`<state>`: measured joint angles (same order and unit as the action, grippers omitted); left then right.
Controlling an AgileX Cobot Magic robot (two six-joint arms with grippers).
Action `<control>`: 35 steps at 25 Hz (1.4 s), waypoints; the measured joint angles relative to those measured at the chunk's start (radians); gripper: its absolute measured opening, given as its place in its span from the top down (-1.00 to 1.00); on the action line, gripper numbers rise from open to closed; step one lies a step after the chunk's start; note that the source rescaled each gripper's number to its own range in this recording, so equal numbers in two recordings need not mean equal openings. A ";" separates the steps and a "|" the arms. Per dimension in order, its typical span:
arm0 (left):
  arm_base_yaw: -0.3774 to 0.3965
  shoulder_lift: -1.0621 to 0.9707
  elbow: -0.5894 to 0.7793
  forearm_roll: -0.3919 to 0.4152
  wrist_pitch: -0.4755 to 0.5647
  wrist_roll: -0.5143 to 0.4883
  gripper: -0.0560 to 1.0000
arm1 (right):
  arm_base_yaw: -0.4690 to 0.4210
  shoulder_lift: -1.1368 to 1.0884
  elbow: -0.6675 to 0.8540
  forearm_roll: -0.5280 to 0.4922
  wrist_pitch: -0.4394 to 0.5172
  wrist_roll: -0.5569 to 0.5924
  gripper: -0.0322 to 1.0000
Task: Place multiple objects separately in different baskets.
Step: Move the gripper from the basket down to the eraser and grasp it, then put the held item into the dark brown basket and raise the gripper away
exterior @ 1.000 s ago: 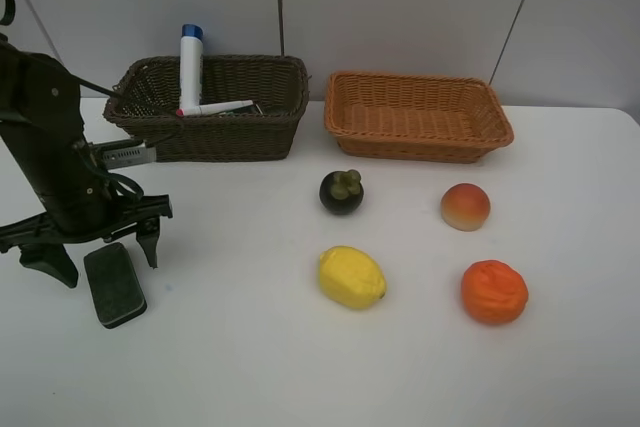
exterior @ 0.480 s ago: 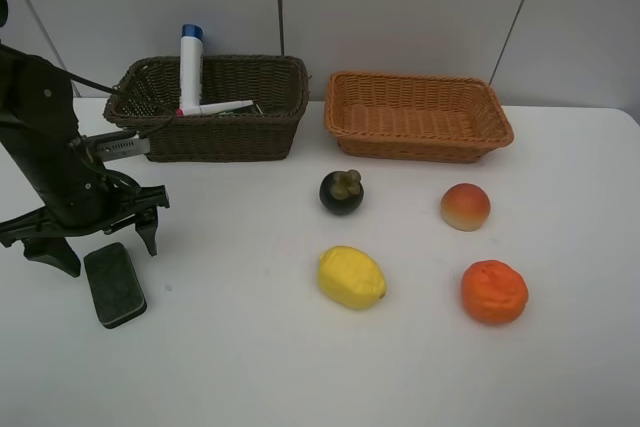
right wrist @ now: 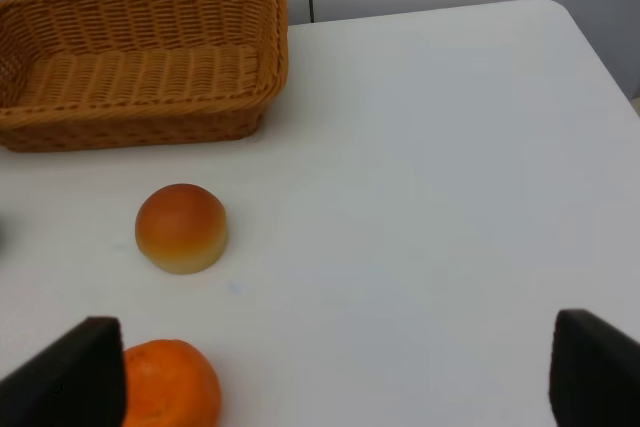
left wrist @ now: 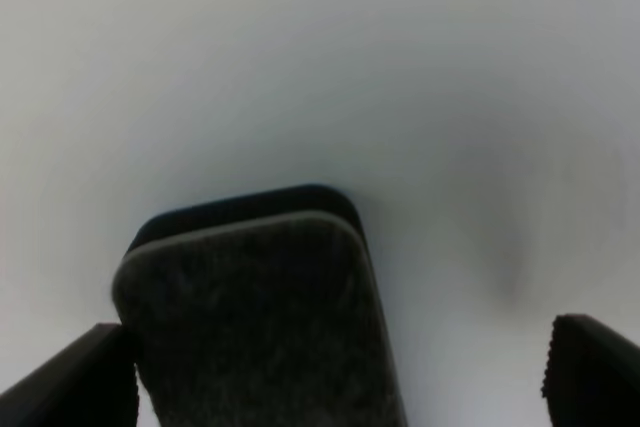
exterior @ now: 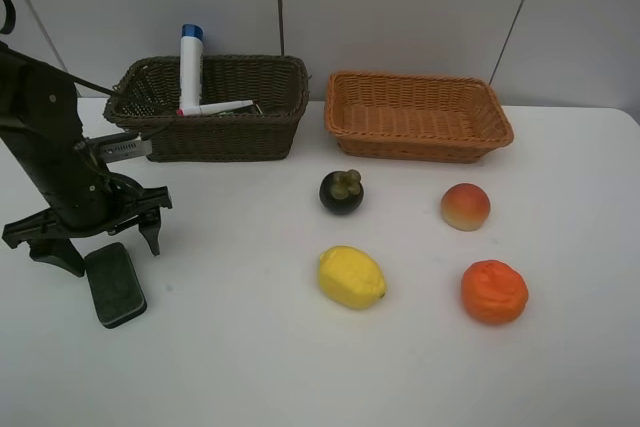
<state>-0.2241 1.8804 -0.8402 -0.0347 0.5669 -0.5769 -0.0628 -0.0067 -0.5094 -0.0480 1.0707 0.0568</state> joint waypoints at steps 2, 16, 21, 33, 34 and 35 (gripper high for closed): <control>0.000 0.034 0.000 0.002 -0.005 -0.001 -1.00 | 0.000 0.000 0.000 0.000 0.000 0.000 -0.66; 0.002 0.074 -0.013 -0.035 -0.027 0.005 -0.87 | 0.000 0.000 0.000 0.000 0.000 0.000 -0.66; 0.002 0.075 -0.017 -0.035 -0.027 0.005 -0.14 | 0.000 0.000 0.000 0.000 0.000 0.000 -0.66; 0.002 -0.106 -0.138 -0.038 -0.013 0.091 -0.14 | 0.000 0.000 0.000 0.000 0.000 0.000 -0.66; 0.002 -0.136 -0.179 -0.038 -0.029 0.107 -0.14 | 0.000 0.000 0.000 0.000 0.000 0.000 -0.66; 0.002 -0.158 -0.223 -0.038 -0.050 0.127 -0.14 | 0.000 0.000 0.000 0.000 0.000 0.000 -0.66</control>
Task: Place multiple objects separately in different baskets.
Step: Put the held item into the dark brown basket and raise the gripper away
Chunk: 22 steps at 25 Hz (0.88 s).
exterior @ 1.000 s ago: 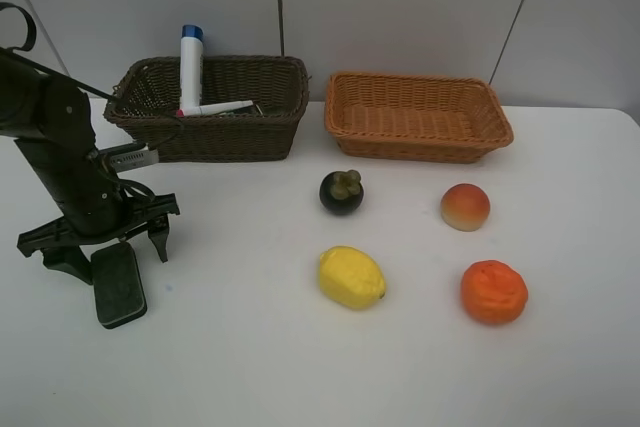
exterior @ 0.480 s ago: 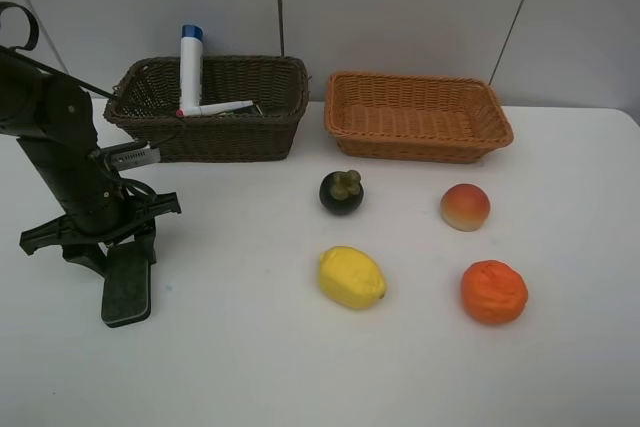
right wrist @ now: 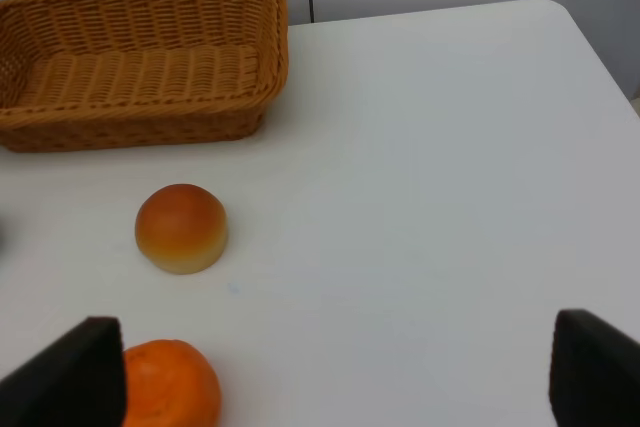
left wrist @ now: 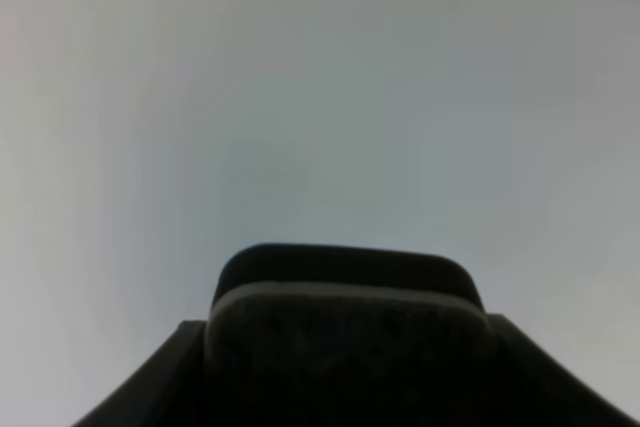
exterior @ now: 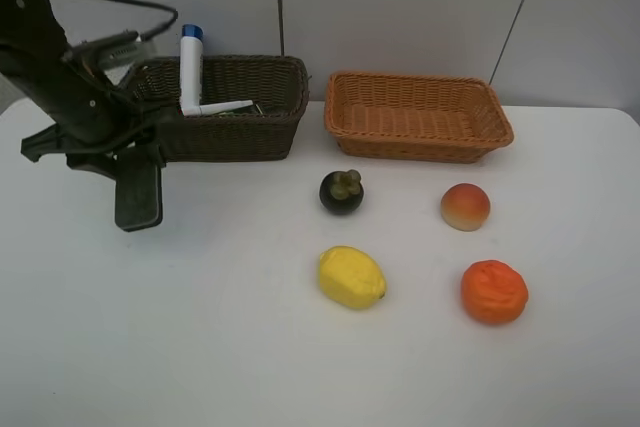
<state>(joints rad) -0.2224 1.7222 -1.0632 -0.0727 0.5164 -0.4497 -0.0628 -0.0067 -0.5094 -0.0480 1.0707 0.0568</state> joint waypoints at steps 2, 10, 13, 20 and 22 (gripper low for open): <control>0.000 -0.015 -0.083 0.000 -0.051 0.037 -0.14 | 0.000 0.000 0.000 0.000 0.000 0.000 -0.66; 0.000 0.171 -0.356 0.000 -0.386 0.093 -0.14 | 0.000 0.000 0.000 0.000 0.000 0.000 -0.66; -0.002 0.278 -0.391 0.000 -0.516 0.128 -0.14 | 0.000 0.000 0.000 0.000 0.000 0.000 -0.66; -0.003 0.395 -0.398 0.000 -0.574 0.188 -0.78 | 0.000 0.000 0.000 0.000 0.000 0.000 -0.66; -0.003 0.395 -0.401 0.000 -0.575 0.190 -0.93 | 0.000 0.000 0.000 0.000 0.000 0.000 -0.66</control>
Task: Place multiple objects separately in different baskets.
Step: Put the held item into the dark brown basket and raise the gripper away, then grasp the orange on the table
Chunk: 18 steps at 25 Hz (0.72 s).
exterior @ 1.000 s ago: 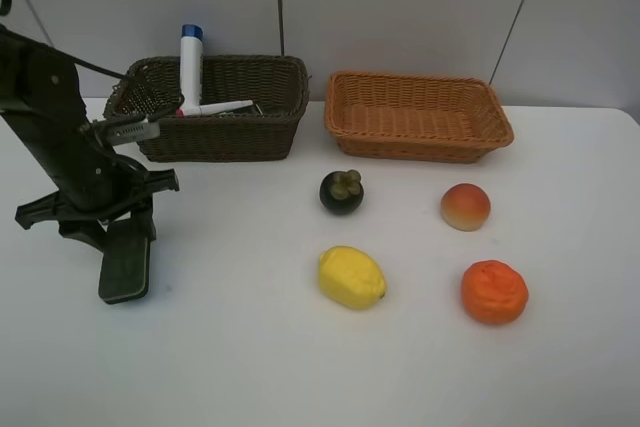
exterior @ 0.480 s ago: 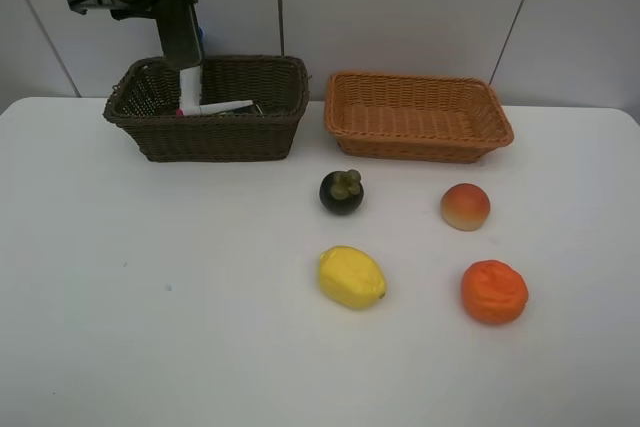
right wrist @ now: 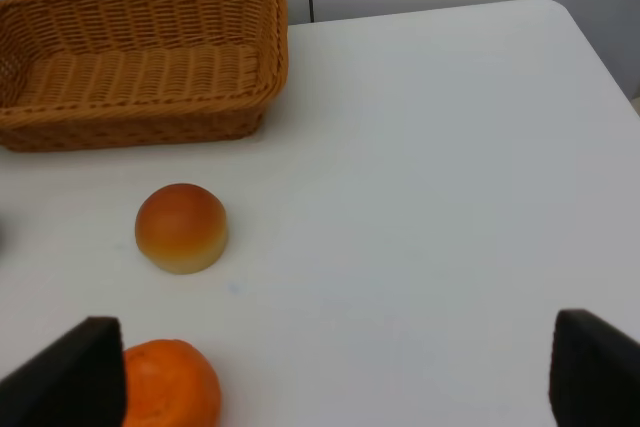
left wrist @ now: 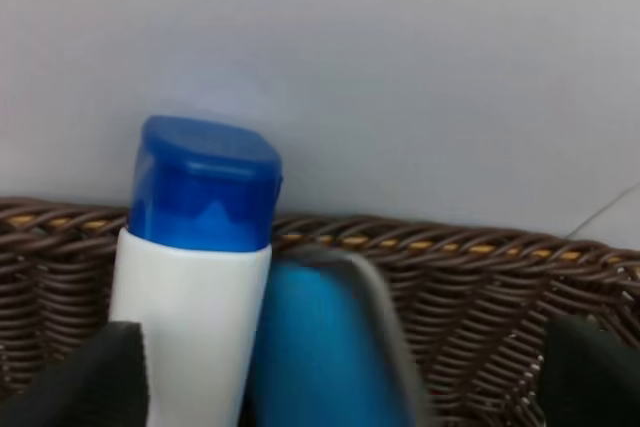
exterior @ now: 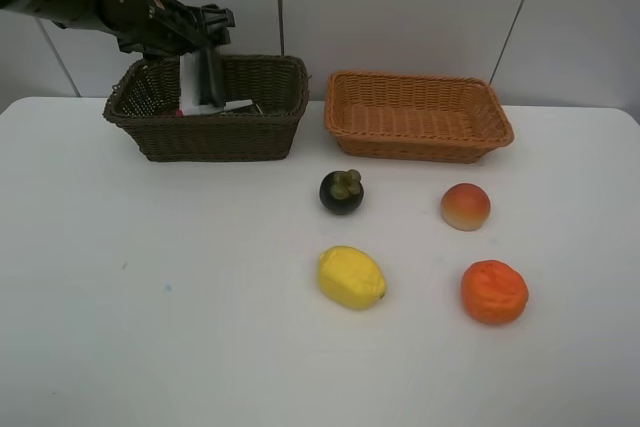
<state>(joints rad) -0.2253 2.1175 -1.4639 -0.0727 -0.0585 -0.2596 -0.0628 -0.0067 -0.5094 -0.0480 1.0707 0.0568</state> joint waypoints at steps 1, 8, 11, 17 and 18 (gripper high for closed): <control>0.000 -0.001 -0.002 0.000 -0.001 0.001 -0.96 | 0.000 0.000 0.000 0.000 0.000 0.000 -0.66; 0.000 -0.127 -0.005 0.000 0.166 0.007 -1.00 | 0.000 0.000 0.000 0.000 0.000 0.000 -0.66; 0.000 -0.216 -0.006 0.002 0.322 0.038 -1.00 | 0.000 0.000 0.000 0.000 0.000 0.000 -0.66; 0.048 -0.298 -0.055 0.000 0.744 0.050 -1.00 | 0.000 0.000 0.000 0.000 0.000 0.000 -0.66; 0.061 -0.299 -0.070 0.000 0.825 0.050 -1.00 | 0.000 0.000 0.000 0.000 0.000 0.000 -0.66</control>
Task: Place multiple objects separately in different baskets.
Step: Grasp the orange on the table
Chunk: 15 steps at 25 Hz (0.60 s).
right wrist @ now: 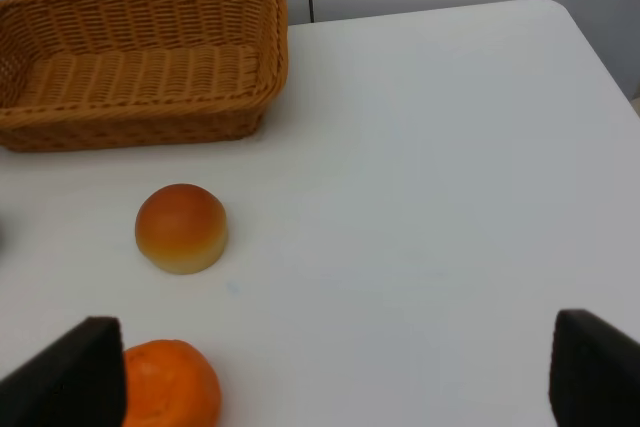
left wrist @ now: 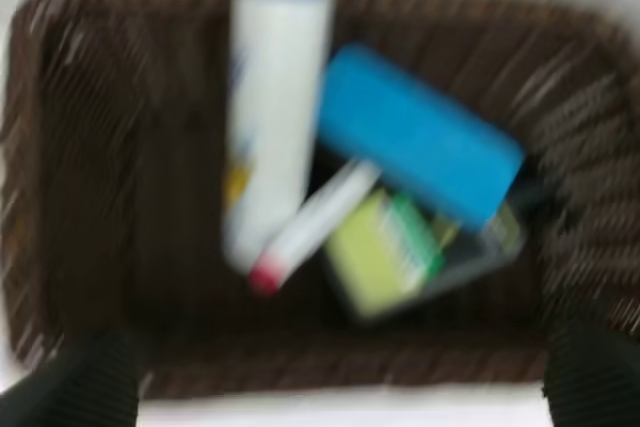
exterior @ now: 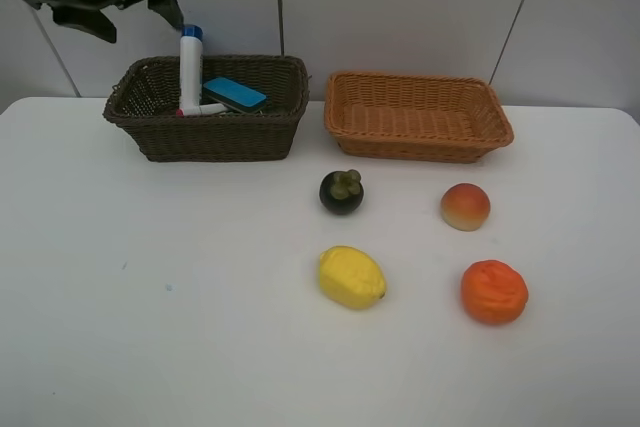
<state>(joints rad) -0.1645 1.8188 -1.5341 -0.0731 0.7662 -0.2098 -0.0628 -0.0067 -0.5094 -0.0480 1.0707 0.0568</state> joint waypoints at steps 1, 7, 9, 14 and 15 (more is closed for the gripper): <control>0.015 0.000 -0.010 0.000 0.071 0.000 -1.00 | 0.000 0.000 0.000 0.000 0.000 0.000 -0.66; 0.072 -0.008 -0.032 0.032 0.395 0.000 -1.00 | 0.000 0.000 0.000 0.000 0.000 0.000 -0.66; 0.073 -0.016 -0.027 0.062 0.428 0.000 -1.00 | 0.000 0.000 0.000 0.000 0.000 0.000 -0.66; 0.073 -0.160 0.103 0.084 0.432 0.042 -1.00 | 0.000 0.000 0.000 0.000 0.000 0.000 -0.66; 0.073 -0.203 0.139 0.095 0.432 0.064 -1.00 | 0.000 0.000 0.000 0.000 0.000 0.000 -0.66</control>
<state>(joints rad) -0.0912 1.6155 -1.3954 0.0219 1.1980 -0.1456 -0.0628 -0.0067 -0.5094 -0.0480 1.0707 0.0568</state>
